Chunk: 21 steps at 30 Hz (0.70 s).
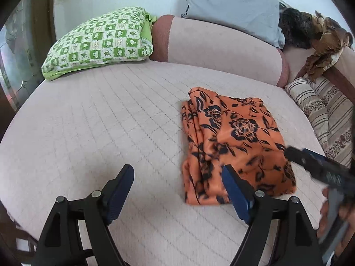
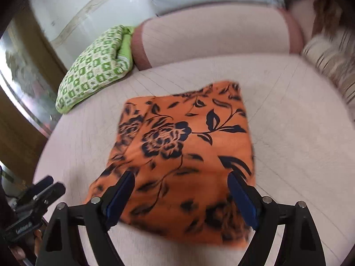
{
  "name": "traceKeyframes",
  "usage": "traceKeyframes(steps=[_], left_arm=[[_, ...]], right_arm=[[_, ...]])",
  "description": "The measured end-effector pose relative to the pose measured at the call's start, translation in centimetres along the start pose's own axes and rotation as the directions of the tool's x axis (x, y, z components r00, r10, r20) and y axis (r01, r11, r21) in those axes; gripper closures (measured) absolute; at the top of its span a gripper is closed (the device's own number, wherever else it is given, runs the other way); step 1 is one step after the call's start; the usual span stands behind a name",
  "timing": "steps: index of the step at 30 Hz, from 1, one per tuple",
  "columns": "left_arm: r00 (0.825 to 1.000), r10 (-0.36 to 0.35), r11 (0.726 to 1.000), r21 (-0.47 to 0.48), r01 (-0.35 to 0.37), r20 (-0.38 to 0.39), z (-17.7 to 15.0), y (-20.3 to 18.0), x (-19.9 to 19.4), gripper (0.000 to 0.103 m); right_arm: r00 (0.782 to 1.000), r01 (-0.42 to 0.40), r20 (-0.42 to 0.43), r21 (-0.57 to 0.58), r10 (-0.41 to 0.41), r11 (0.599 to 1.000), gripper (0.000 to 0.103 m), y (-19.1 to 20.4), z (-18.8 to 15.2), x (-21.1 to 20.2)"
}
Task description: Fold small clothes
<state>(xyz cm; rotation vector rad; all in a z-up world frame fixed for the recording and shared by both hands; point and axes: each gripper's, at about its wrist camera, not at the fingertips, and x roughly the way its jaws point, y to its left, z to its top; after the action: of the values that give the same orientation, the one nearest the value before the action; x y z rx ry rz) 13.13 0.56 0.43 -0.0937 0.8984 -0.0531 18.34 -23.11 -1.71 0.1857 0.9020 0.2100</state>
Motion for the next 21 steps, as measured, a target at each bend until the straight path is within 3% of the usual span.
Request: traceKeyframes(steps=[2, 8, 11, 15, 21], left_arm=[[1.000, -0.007, 1.000, 0.011, 0.007, -0.001, -0.6, -0.4, -0.9, 0.021], [1.000, 0.016, 1.000, 0.016, -0.016, 0.005, -2.9, -1.1, -3.2, 0.020], [0.999, 0.034, 0.999, 0.029, -0.035, 0.020, -3.9, -1.6, -4.4, 0.020], [0.998, 0.038, 0.997, 0.063, -0.040, 0.042, -4.3, -2.7, -5.5, 0.020], [0.997, 0.008, 0.999, 0.040, -0.011, 0.076, -4.2, -3.5, -7.1, 0.018]], right_arm=[[0.999, 0.047, 0.016, -0.033, -0.047, 0.998, 0.000, 0.4, -1.8, -2.7], [0.986, 0.165, -0.024, -0.022, -0.166, 0.986, 0.000, -0.1, -8.2, -7.0], [0.980, 0.197, 0.000, -0.035, -0.197, 0.980, 0.000, 0.4, -9.9, -8.6], [0.975, 0.219, 0.059, -0.072, -0.215, 0.973, 0.000, 1.4, -10.1, -10.8], [0.967, 0.246, 0.097, -0.130, -0.235, 0.960, 0.000, 2.2, -9.4, -12.1]])
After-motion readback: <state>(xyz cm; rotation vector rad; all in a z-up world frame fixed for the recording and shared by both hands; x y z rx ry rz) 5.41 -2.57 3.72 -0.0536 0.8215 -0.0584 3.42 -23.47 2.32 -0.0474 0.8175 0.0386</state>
